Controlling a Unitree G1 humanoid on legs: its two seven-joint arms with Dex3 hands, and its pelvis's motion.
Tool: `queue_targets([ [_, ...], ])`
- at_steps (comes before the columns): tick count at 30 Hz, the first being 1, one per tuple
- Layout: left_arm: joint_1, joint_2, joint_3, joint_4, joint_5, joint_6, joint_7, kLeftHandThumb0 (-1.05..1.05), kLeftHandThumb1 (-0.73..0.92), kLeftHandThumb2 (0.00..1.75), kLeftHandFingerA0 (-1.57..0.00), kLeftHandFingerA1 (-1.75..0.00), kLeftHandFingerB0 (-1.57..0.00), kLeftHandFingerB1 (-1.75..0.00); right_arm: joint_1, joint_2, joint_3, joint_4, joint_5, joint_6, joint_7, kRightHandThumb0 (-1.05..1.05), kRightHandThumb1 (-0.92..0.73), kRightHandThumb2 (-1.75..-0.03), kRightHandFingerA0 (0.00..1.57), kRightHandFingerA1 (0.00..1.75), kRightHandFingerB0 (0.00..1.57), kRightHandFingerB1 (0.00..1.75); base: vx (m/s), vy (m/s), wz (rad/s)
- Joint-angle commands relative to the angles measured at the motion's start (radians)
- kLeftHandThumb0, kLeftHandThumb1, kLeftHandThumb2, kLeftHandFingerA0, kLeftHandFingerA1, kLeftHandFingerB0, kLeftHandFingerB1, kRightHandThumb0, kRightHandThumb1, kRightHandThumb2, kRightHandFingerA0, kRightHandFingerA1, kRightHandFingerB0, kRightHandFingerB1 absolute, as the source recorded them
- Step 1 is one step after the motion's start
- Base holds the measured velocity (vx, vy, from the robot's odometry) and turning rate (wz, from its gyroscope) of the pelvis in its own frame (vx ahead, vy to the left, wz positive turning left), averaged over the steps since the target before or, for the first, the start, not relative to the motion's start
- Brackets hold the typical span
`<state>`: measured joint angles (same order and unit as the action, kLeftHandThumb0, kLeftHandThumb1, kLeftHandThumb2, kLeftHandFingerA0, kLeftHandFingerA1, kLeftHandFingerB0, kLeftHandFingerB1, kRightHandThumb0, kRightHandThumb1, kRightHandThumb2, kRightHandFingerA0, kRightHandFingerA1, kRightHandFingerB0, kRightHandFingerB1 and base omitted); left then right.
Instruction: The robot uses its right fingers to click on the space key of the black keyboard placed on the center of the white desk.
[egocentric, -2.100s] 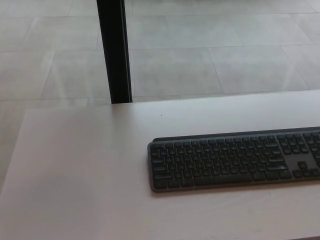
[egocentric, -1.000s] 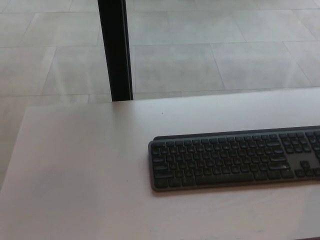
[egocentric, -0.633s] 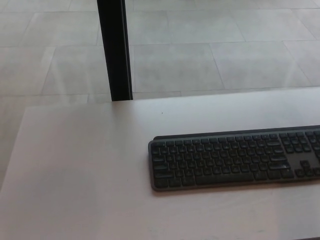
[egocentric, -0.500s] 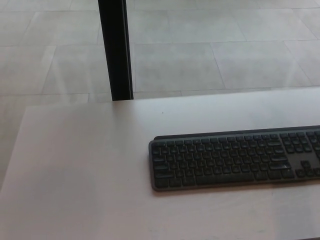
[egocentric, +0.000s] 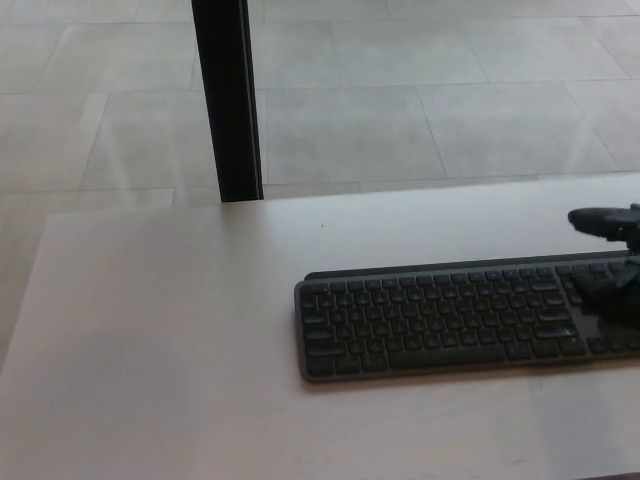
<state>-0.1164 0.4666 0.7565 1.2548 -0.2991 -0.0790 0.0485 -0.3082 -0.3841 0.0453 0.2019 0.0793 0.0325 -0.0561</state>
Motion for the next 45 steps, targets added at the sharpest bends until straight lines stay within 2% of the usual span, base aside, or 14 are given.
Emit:
queue_targets([
  [1, 0.003, 0.038, -0.011, 0.008, -0.020, -0.004, 0.014, -0.51, 0.71, 0.61, -0.70, -0.77, -0.60, -0.56, 0.037, -0.064, 0.129, 0.037, -0.219, -0.124, 0.050, -0.31, -0.42, -0.82, 0.99, 1.15, 0.61, 0.61, 0.00, 0.000, 0.00],
  [3, 0.005, 0.038, -0.015, 0.006, -0.018, -0.009, 0.010, -0.51, 0.72, 0.61, -0.71, -0.77, -0.59, -0.56, 0.038, -0.066, 0.148, 0.039, -0.227, -0.119, 0.055, -0.34, -0.45, -0.83, 0.95, 1.14, 0.60, 0.60, 0.00, 0.000, 0.00],
  [4, 0.004, 0.040, -0.015, 0.008, -0.017, -0.006, 0.014, -0.50, 0.72, 0.61, -0.71, -0.76, -0.60, -0.56, 0.039, -0.062, 0.164, 0.056, -0.240, -0.147, 0.048, -0.23, -0.56, -0.57, 0.88, 1.28, 0.69, 0.46, 0.00, 0.000, 0.00],
  [6, 0.004, 0.041, -0.013, 0.009, -0.021, -0.004, 0.015, -0.50, 0.72, 0.61, -0.69, -0.68, -0.59, -0.54, 0.035, -0.064, 0.207, 0.099, -0.282, -0.202, 0.039, -0.23, -0.56, -0.58, 0.88, 1.31, 0.68, 0.48, 0.00, 0.000, 0.00],
  [10, 0.004, 0.043, -0.016, 0.008, -0.018, -0.001, 0.022, -0.51, 0.72, 0.62, -0.72, -0.72, -0.60, -0.54, 0.023, -0.079, 0.259, 0.140, -0.349, -0.243, 0.015, -0.29, -0.60, -0.60, 0.84, 1.42, 0.69, 0.47, 0.00, 0.000, 0.00],
  [11, 0.006, 0.042, -0.019, 0.004, -0.016, -0.001, 0.019, -0.51, 0.73, 0.61, -0.70, -0.73, -0.58, -0.54, 0.019, -0.086, 0.274, 0.145, -0.371, -0.247, 0.008, -0.28, -0.61, -0.62, 0.82, 1.49, 0.68, 0.47, 0.00, 0.000, 0.00],
  [16, 0.001, 0.042, -0.017, 0.007, -0.021, -0.002, 0.018, -0.50, 0.72, 0.61, -0.72, -0.76, -0.60, -0.56, -0.003, -0.105, 0.351, 0.124, -0.497, -0.221, -0.039, -0.34, -0.62, -0.63, 0.80, 1.56, 0.70, 0.46, 0.00, 0.000, 0.00],
  [19, 0.003, 0.045, -0.021, 0.006, -0.019, -0.003, 0.014, -0.51, 0.73, 0.61, -0.71, -0.76, -0.60, -0.55, -0.007, -0.099, 0.362, 0.120, -0.505, -0.209, -0.042, -0.33, -0.63, -0.63, 0.80, 1.56, 0.69, 0.45, 0.00, 0.000, 0.00],
  [22, 0.005, 0.044, -0.029, 0.006, -0.013, -0.006, 0.017, -0.51, 0.73, 0.61, -0.73, -0.76, -0.60, -0.56, -0.026, -0.051, 0.359, 0.135, -0.477, -0.193, -0.050, -0.28, -0.57, -0.60, 0.91, 1.53, 0.72, 0.47, 0.00, 0.000, 0.00],
  [28, 0.001, 0.040, -0.034, 0.008, -0.019, -0.010, 0.021, -0.52, 0.72, 0.61, -0.72, -0.78, -0.61, -0.56, -0.063, -0.011, 0.367, 0.145, -0.506, -0.116, -0.042, -0.31, -0.60, -0.61, 0.87, 1.55, 0.70, 0.46, 0.00, 0.000, 0.00],
  [30, 0.004, 0.043, -0.041, 0.006, -0.014, -0.016, 0.016, -0.52, 0.74, 0.62, -0.71, -0.73, -0.57, -0.54, -0.076, 0.004, 0.367, 0.151, -0.514, -0.100, -0.040, -0.31, -0.59, -0.61, 0.88, 1.56, 0.69, 0.46, 0.00, 0.000, 0.00],
  [34, -0.003, 0.045, -0.044, 0.011, -0.019, -0.010, 0.019, -0.53, 0.74, 0.62, -0.73, -0.71, -0.57, -0.53, -0.073, 0.024, 0.357, 0.167, -0.532, -0.125, -0.056, -0.29, -0.57, -0.60, 0.93, 1.53, 0.70, 0.46, 0.00, 0.000, 0.00],
  [39, -0.005, 0.045, -0.046, 0.013, -0.022, -0.005, 0.025, -0.53, 0.73, 0.62, -0.73, -0.69, -0.59, -0.54, -0.060, 0.036, 0.359, 0.173, -0.554, -0.146, -0.056, -0.30, -0.56, -0.63, 0.91, 1.58, 0.69, 0.49, 0.00, 0.000, 0.00],
  [45, -0.010, 0.043, -0.037, 0.010, -0.037, -0.014, 0.012, -0.53, 0.73, 0.61, -0.75, -0.76, -0.56, -0.55, -0.056, 0.040, 0.396, 0.177, -0.618, -0.135, -0.044, -0.32, -0.58, -0.61, 0.88, 1.61, 0.69, 0.47, 0.00, 0.000, 0.00],
])
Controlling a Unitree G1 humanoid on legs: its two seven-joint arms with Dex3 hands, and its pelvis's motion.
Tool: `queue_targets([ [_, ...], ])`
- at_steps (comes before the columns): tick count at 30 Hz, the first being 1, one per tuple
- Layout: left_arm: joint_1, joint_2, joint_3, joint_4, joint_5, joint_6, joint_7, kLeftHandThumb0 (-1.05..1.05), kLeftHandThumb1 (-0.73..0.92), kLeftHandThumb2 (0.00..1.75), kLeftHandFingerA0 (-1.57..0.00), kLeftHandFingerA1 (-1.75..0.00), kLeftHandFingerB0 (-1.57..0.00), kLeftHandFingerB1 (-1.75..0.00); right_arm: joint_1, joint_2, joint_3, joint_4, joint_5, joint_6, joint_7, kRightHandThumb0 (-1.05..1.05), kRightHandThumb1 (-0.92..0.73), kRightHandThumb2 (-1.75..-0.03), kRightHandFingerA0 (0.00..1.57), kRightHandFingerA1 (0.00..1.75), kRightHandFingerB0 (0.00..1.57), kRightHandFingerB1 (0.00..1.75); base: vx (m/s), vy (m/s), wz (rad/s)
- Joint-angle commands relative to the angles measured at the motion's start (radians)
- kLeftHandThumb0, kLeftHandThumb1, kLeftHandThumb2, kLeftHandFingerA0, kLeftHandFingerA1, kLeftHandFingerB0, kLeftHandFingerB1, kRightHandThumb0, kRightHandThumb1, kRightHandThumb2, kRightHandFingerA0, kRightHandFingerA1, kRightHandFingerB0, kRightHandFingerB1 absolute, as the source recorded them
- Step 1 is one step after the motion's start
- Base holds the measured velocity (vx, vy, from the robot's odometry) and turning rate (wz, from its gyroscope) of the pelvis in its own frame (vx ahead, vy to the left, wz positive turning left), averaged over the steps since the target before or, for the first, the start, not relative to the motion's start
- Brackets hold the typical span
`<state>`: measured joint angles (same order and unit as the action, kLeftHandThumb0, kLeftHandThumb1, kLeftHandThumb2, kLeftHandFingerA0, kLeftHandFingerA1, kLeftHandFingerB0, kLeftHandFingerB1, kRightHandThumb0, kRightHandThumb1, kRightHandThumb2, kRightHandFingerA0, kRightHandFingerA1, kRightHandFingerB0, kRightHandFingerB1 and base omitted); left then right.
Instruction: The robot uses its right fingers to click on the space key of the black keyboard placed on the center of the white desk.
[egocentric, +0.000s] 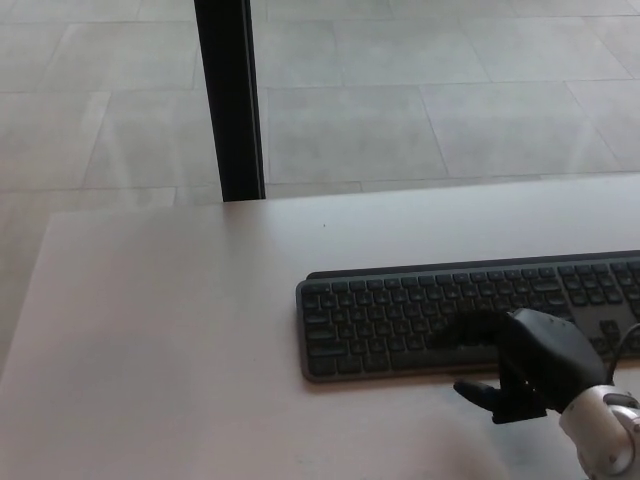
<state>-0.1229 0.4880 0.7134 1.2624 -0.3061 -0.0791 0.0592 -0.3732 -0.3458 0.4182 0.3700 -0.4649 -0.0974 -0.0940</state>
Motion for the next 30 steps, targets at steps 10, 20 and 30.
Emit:
queue_targets([
  [10, -0.001, 0.026, -0.022, -0.001, -0.025, -0.013, 0.006, -0.54, 0.74, 0.62, -0.72, -0.75, -0.58, -0.55, 0.010, -0.002, 0.059, -0.008, -0.177, 0.067, -0.008, -0.34, -0.58, -0.62, 0.85, 1.49, 0.65, 0.48, 0.00, 0.000, 0.00],
  [20, 0.009, 0.020, -0.018, -0.001, -0.043, -0.026, 0.000, -0.53, 0.74, 0.62, -0.74, -0.75, -0.55, -0.53, 0.007, 0.053, 0.012, 0.008, -0.200, 0.146, -0.050, -0.33, -0.55, -0.61, 0.88, 1.54, 0.66, 0.50, 0.00, 0.000, 0.00],
  [30, 0.014, 0.021, -0.025, 0.001, -0.042, -0.022, -0.001, -0.54, 0.74, 0.62, -0.73, -0.70, -0.52, -0.50, 0.015, 0.077, -0.034, 0.018, -0.190, 0.123, -0.065, -0.33, -0.56, -0.62, 0.88, 1.53, 0.65, 0.49, 0.00, 0.000, 0.00],
])
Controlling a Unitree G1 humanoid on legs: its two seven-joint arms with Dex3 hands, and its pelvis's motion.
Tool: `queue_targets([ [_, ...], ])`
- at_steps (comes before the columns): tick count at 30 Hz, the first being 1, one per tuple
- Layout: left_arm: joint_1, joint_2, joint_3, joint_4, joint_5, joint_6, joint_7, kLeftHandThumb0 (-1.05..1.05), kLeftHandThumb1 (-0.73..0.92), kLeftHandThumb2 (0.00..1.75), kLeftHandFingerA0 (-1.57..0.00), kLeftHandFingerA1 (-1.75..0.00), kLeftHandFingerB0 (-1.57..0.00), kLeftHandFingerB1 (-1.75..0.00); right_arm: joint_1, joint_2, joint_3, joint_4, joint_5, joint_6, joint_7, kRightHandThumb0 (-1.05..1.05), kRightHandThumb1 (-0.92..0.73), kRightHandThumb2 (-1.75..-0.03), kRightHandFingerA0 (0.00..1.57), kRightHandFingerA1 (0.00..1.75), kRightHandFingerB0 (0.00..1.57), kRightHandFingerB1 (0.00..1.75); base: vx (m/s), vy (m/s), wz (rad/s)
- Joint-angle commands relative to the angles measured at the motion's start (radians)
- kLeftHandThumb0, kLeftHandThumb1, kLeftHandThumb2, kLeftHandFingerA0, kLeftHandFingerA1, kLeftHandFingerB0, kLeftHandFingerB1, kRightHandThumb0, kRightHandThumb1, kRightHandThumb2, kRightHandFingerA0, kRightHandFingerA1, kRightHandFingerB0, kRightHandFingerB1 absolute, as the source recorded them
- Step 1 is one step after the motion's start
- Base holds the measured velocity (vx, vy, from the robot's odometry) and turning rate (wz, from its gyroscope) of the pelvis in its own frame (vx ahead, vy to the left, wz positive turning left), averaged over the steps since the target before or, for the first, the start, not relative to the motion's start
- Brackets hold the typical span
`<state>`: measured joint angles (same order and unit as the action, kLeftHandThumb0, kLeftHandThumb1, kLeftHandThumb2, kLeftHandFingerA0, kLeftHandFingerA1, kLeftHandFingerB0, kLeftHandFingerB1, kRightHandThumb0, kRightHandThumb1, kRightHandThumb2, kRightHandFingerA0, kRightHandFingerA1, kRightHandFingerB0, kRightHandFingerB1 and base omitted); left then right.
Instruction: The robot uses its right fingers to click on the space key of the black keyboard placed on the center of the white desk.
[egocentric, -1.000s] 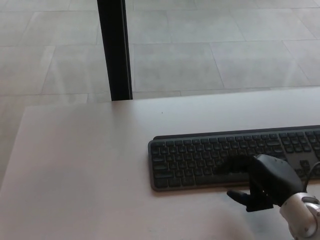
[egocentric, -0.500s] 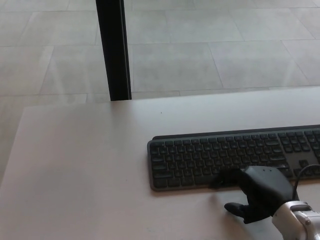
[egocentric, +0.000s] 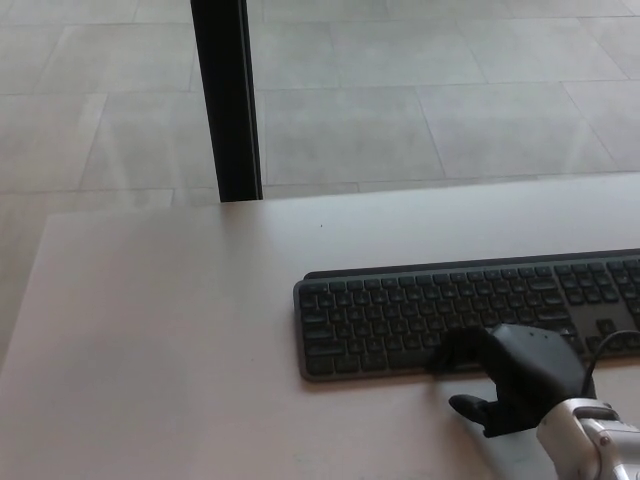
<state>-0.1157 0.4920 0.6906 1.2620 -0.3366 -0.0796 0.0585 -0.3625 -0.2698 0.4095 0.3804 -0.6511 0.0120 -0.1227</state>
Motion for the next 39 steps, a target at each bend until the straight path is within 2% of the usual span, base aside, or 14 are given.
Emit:
queue_targets([
  [1, 0.007, 0.016, -0.004, 0.000, -0.011, -0.022, 0.002, -0.55, 0.74, 0.62, -0.72, -0.71, -0.54, -0.52, 0.006, 0.000, -0.023, 0.009, -0.009, 0.011, -0.036, -0.36, -0.57, -0.64, 0.85, 1.55, 0.66, 0.50, 0.00, 0.000, 0.00],
  [3, 0.013, 0.014, -0.014, -0.007, -0.002, -0.029, 0.007, -0.55, 0.75, 0.62, -0.73, -0.72, -0.55, -0.52, 0.009, -0.003, -0.018, 0.016, -0.013, 0.008, -0.030, -0.35, -0.57, -0.62, 0.84, 1.52, 0.67, 0.49, 0.00, 0.000, 0.00],
  [4, 0.012, 0.013, -0.010, -0.010, -0.007, -0.023, 0.011, -0.54, 0.75, 0.62, -0.73, -0.75, -0.58, -0.54, 0.011, -0.001, -0.018, 0.014, -0.012, 0.020, -0.018, -0.33, -0.57, -0.57, 0.87, 1.44, 0.66, 0.46, 0.00, 0.000, 0.00],
  [8, 0.015, 0.010, 0.005, -0.003, -0.024, -0.025, 0.002, -0.53, 0.74, 0.62, -0.73, -0.73, -0.60, -0.55, 0.012, -0.001, -0.012, 0.024, -0.028, 0.025, -0.034, -0.34, -0.56, -0.58, 0.90, 1.39, 0.68, 0.47, 0.00, 0.000, 0.00],
  [10, 0.020, 0.010, 0.005, -0.004, -0.023, -0.024, 0.000, -0.53, 0.75, 0.63, -0.74, -0.69, -0.54, -0.51, 0.011, 0.001, -0.013, 0.031, -0.028, 0.023, -0.041, -0.33, -0.54, -0.61, 0.90, 1.48, 0.67, 0.49, 0.00, 0.000, 0.00],
  [17, 0.018, 0.013, 0.006, 0.002, -0.025, -0.020, -0.004, -0.54, 0.75, 0.62, -0.72, -0.73, -0.59, -0.55, -0.004, 0.012, -0.018, 0.062, -0.033, 0.053, -0.054, -0.35, -0.56, -0.58, 0.90, 1.42, 0.68, 0.47, 0.00, 0.000, 0.00],
  [18, 0.018, 0.012, 0.008, 0.002, -0.027, -0.021, -0.001, -0.54, 0.74, 0.62, -0.74, -0.74, -0.60, -0.56, -0.004, 0.012, -0.020, 0.067, -0.029, 0.046, -0.057, -0.35, -0.54, -0.61, 0.90, 1.51, 0.67, 0.50, 0.00, 0.000, 0.00],
  [20, 0.020, 0.010, 0.010, -0.002, -0.029, -0.024, -0.004, -0.54, 0.75, 0.62, -0.72, -0.72, -0.57, -0.55, -0.005, 0.011, -0.011, 0.078, -0.036, 0.036, -0.065, -0.34, -0.53, -0.61, 0.92, 1.55, 0.67, 0.50, 0.00, 0.000, 0.00],
  [22, 0.021, 0.010, 0.006, -0.004, -0.024, -0.027, 0.001, -0.54, 0.75, 0.63, -0.73, -0.73, -0.58, -0.56, -0.008, 0.011, -0.005, 0.085, -0.042, 0.044, -0.059, -0.34, -0.54, -0.60, 0.91, 1.52, 0.67, 0.49, 0.00, 0.000, 0.00],
  [23, 0.021, 0.012, 0.005, -0.001, -0.023, -0.025, -0.005, -0.54, 0.76, 0.62, -0.74, -0.75, -0.59, -0.55, -0.009, 0.011, -0.005, 0.088, -0.038, 0.046, -0.051, -0.34, -0.56, -0.56, 0.92, 1.40, 0.67, 0.47, 0.00, 0.000, 0.00],
  [24, 0.021, 0.012, 0.006, -0.001, -0.024, -0.024, -0.009, -0.54, 0.76, 0.62, -0.73, -0.74, -0.60, -0.56, -0.009, 0.012, -0.005, 0.089, -0.037, 0.049, -0.049, -0.34, -0.56, -0.56, 0.91, 1.37, 0.68, 0.47, 0.00, 0.000, 0.00],
  [28, 0.019, 0.012, 0.008, -0.003, -0.028, -0.025, -0.014, -0.54, 0.76, 0.62, -0.72, -0.74, -0.59, -0.56, -0.014, 0.013, -0.002, 0.094, -0.042, 0.063, -0.044, -0.34, -0.56, -0.56, 0.90, 1.38, 0.67, 0.46, 0.00, 0.000, 0.00],
  [34, 0.007, 0.012, 0.001, -0.006, -0.027, -0.021, 0.005, -0.55, 0.75, 0.62, -0.75, -0.72, -0.62, -0.55, -0.025, -0.002, 0.033, 0.119, -0.075, 0.065, -0.038, -0.35, -0.54, -0.62, 0.89, 1.51, 0.66, 0.49, 0.00, 0.000, 0.00],
  [39, -0.002, 0.020, -0.012, -0.010, -0.020, -0.020, 0.012, -0.54, 0.76, 0.62, -0.75, -0.69, -0.60, -0.54, -0.016, -0.024, 0.079, 0.110, -0.113, 0.060, -0.034, -0.34, -0.57, -0.65, 0.92, 1.50, 0.65, 0.48, 0.00, 0.000, 0.00],
])
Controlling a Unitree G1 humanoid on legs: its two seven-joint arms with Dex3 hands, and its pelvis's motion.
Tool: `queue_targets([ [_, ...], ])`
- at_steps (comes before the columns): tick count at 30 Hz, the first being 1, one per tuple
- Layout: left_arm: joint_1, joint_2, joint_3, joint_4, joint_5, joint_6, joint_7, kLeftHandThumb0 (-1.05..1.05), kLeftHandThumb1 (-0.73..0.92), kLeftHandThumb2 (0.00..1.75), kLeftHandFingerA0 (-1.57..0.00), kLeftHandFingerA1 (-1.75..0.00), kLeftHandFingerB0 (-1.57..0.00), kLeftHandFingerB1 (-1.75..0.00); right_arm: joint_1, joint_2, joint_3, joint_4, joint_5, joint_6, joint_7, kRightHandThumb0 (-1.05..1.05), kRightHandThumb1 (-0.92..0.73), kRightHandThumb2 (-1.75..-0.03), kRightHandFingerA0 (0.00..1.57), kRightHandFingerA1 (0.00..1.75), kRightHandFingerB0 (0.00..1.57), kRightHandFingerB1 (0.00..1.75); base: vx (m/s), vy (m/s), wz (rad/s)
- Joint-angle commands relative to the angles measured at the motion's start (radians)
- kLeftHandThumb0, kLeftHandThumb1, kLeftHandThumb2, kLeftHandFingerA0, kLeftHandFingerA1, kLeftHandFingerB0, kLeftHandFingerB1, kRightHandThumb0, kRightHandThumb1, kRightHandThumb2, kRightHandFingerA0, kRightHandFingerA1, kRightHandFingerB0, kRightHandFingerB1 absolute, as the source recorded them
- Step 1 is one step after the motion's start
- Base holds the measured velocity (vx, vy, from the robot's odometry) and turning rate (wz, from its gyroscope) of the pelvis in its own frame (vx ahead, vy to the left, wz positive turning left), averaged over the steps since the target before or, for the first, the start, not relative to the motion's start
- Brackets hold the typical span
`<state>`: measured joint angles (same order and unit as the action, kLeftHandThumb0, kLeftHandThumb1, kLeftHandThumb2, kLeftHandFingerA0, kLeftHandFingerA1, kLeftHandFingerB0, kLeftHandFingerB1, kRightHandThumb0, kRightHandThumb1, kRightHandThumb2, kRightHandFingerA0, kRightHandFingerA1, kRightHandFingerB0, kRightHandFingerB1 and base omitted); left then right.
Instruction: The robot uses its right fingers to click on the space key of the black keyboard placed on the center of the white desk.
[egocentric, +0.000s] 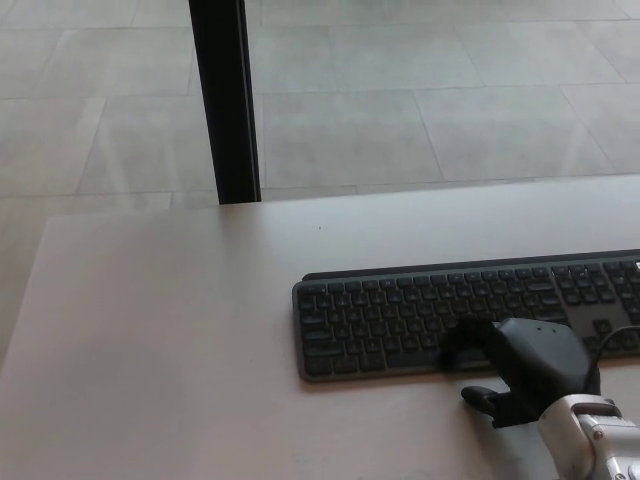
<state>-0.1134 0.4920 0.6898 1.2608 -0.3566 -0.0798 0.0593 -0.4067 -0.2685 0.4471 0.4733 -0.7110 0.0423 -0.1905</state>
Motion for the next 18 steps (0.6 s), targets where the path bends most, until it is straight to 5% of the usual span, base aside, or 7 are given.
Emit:
queue_targets([
  [1, -0.006, 0.019, -0.007, -0.006, -0.007, -0.022, 0.007, -0.56, 0.74, 0.62, -0.75, -0.70, -0.61, -0.55, 0.038, -0.037, 0.056, 0.011, -0.063, 0.019, 0.033, -0.34, -0.58, -0.65, 0.90, 1.50, 0.65, 0.48, 0.00, 0.000, 0.00],
  [18, -0.013, 0.020, -0.014, -0.005, -0.012, -0.025, 0.007, -0.55, 0.77, 0.63, -0.72, -0.68, -0.61, -0.55, 0.012, -0.109, 0.168, 0.099, -0.144, 0.000, 0.006, -0.34, -0.58, -0.64, 0.84, 1.52, 0.64, 0.48, 0.00, 0.000, 0.00],
])
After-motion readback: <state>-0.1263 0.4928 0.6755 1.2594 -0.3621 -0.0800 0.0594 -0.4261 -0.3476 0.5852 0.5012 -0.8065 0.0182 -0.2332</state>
